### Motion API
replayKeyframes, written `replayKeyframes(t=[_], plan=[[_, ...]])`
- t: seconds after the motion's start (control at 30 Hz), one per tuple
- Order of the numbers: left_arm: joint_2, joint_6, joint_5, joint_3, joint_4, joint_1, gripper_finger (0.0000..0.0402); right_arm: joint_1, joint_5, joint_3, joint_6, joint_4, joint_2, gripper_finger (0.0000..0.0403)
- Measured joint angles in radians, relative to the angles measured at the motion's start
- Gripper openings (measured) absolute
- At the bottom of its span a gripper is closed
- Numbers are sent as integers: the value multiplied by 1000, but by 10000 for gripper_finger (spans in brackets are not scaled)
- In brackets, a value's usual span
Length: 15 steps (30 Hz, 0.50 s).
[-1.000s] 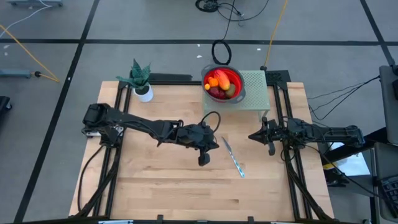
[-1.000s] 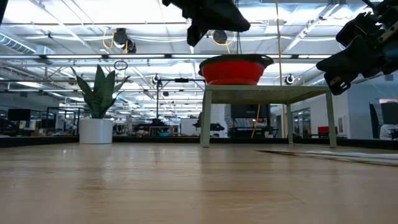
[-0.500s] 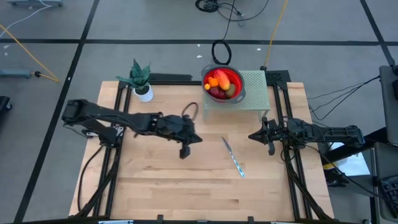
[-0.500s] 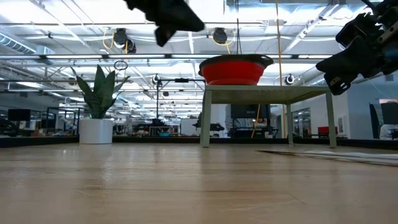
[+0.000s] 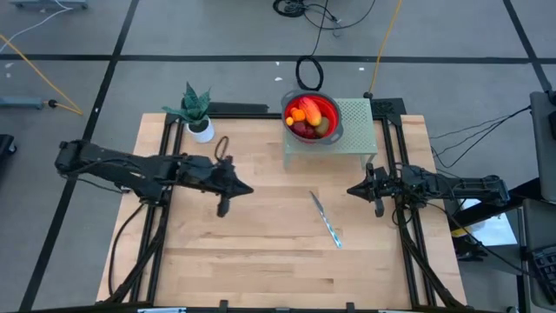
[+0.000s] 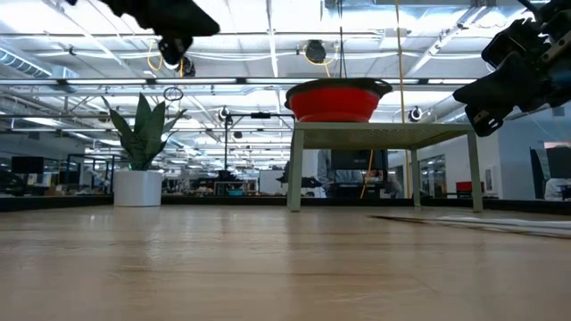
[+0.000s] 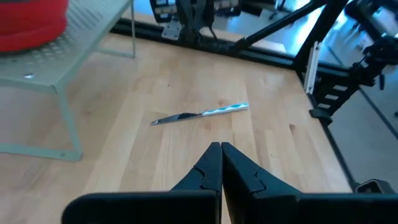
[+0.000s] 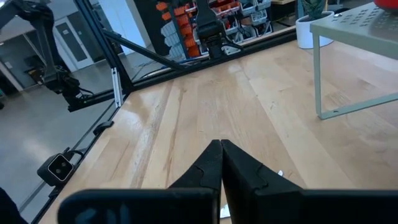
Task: Pick & Place Fruit
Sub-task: Put the blue white knife to the right of the red basket on the shelf
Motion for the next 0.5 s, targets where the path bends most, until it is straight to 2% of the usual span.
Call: replayKeyframes(t=[0.5], plan=[[-388, -2, -1, -213, -2, 0, 1, 0, 0, 0, 0, 0, 0, 0]])
